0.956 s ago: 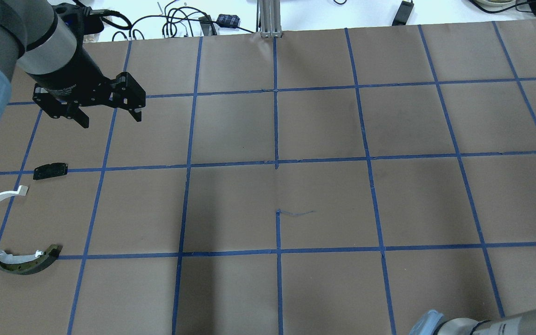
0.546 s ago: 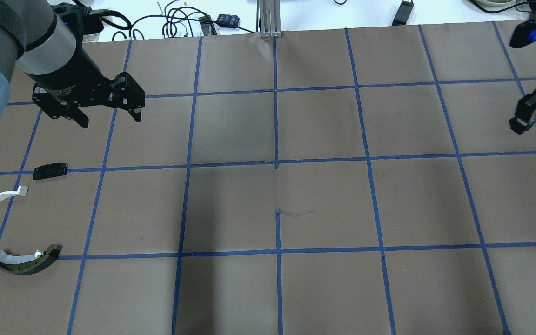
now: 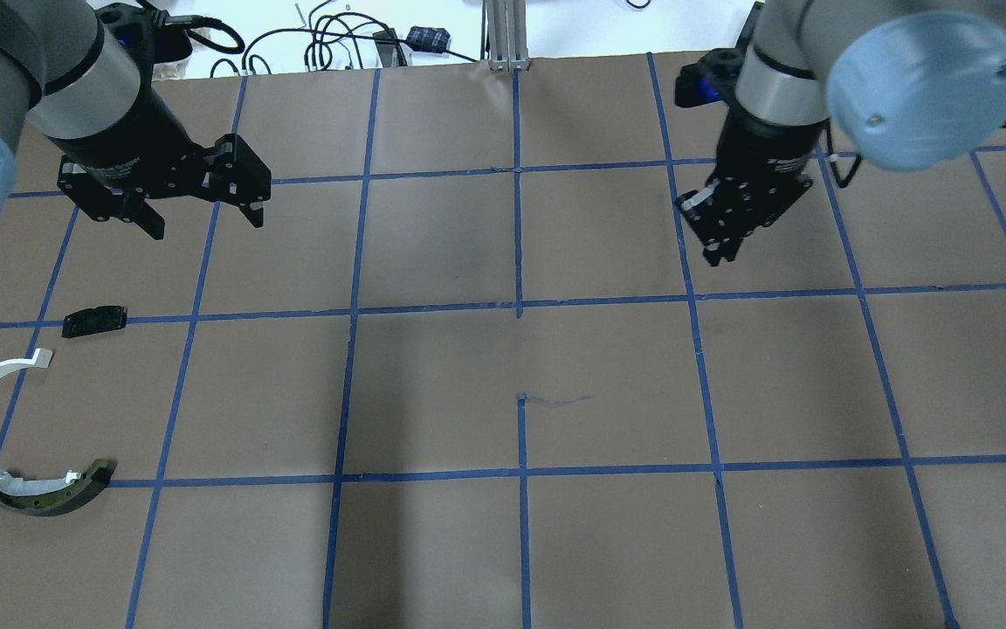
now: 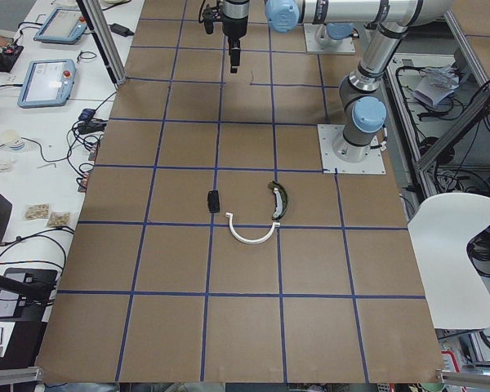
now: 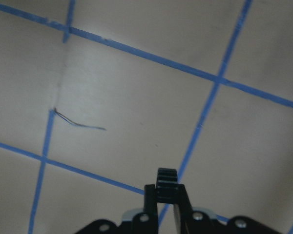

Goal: Place bearing gear from tray to pile

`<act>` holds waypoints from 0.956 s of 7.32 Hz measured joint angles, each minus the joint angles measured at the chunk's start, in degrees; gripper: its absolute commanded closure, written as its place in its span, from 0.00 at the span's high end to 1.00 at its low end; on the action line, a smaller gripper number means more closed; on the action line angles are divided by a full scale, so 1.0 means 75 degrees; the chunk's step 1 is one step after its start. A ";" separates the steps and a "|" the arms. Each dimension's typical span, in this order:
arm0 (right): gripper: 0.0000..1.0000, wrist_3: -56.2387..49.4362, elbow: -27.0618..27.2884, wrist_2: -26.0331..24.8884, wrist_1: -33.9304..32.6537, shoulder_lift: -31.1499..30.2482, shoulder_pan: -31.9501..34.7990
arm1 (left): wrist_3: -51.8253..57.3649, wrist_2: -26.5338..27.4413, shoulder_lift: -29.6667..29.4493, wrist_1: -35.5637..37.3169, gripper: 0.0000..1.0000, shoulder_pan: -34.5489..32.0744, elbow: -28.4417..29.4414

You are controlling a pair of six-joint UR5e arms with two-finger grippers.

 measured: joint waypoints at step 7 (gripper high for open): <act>0.99 0.1535 0.0765 -0.0893 -0.4396 0.2217 0.2524 | -0.0039 -0.0123 -0.0169 -0.0026 1.00 0.0028 0.0032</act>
